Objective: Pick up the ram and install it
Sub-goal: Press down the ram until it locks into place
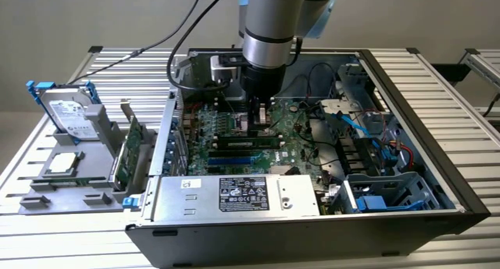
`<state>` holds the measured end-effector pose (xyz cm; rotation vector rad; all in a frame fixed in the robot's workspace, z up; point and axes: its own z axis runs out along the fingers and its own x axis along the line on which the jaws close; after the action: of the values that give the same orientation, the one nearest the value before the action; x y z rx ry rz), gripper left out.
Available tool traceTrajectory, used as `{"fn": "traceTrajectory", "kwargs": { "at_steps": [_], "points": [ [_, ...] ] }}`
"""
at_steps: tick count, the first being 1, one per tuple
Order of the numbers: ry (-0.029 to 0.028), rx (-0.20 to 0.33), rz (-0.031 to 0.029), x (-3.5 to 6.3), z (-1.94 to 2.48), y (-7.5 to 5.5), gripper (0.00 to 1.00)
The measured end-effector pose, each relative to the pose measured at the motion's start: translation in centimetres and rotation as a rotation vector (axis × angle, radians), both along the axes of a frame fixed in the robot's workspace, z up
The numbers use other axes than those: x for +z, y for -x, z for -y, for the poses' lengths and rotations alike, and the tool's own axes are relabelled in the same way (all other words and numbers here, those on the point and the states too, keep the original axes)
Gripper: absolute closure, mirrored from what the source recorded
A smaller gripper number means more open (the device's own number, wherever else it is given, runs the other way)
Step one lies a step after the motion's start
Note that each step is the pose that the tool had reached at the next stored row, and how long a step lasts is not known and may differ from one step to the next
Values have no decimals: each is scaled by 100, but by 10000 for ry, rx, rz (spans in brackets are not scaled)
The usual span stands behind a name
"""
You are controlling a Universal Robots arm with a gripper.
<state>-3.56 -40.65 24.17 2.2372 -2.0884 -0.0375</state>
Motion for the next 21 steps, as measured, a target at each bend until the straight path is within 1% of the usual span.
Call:
{"fn": "traceTrajectory", "kwargs": {
  "at_steps": [3,11,17,21],
  "points": [
    [-1,1,1,-5,0,0,89],
    [-1,0,1,-105,0,1,89],
    [4,0,0,-133,1,4,89],
    [1,0,0,-135,0,4,89]
  ]
}}
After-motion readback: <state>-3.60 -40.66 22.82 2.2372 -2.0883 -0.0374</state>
